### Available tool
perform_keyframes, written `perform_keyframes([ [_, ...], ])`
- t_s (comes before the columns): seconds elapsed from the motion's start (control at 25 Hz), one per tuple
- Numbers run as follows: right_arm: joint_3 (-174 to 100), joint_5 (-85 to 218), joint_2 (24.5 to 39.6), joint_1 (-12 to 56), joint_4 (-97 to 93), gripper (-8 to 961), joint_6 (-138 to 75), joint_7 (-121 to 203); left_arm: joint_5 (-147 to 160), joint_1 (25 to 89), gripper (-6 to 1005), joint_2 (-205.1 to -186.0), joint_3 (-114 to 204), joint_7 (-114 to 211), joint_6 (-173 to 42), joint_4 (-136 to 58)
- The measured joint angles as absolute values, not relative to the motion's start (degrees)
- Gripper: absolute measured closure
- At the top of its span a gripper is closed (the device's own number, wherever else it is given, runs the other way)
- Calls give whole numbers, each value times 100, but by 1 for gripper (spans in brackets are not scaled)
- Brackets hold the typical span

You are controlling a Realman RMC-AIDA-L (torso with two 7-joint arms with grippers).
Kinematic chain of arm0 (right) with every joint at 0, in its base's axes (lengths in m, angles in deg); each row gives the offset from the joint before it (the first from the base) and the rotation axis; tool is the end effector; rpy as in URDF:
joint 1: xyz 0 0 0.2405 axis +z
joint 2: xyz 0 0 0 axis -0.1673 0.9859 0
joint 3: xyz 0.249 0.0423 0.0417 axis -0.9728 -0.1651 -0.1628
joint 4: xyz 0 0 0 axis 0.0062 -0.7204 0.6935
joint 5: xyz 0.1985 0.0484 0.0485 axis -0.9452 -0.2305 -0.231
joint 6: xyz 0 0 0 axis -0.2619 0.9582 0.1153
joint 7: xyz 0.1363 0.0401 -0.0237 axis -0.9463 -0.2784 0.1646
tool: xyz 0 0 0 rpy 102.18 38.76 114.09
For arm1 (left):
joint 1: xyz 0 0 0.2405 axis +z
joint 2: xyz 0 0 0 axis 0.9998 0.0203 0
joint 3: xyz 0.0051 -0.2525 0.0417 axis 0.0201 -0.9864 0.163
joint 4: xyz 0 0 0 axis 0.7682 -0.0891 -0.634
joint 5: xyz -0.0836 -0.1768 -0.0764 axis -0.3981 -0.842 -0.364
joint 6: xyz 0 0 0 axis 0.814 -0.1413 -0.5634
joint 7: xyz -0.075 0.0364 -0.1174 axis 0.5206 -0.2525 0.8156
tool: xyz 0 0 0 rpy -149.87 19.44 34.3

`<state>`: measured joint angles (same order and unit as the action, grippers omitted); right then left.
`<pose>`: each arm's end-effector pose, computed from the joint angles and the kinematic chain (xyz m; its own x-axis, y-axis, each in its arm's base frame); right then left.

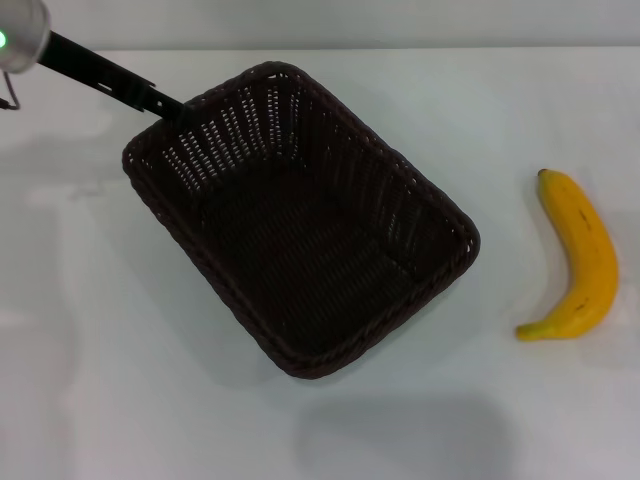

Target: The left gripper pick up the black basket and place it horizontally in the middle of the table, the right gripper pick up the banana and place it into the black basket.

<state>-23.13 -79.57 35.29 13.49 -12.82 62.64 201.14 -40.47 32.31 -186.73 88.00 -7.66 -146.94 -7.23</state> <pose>0.3636 0.2904 0.0486 0.5118 0.2480 -0.8225 -0.8532 0.0350 -0.5204 -0.2054 0.4613 0.0641 0.7442 0.6656 0.0549 0.6206 -0.6588 -0.4254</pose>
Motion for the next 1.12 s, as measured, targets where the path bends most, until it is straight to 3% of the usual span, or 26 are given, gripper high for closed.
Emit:
perform_keyframes([
  [0.28, -2313, -7956, 3531, 1373, -1294, 81, 6267, 20015, -3864, 3259, 218, -18932, 8875, -1093, -14084, -920],
  [0.68, -2313, -7949, 3539, 1409, -1294, 80, 6271, 19945, -3904, 3256, 222, -19107, 8875, -1394, -13845, -1080],
  [1.12, -2312, -7947, 3537, 1374, -1294, 80, 6278, 19945, -4042, 3331, 554, -19140, 8848, -1493, -13795, -1098],
])
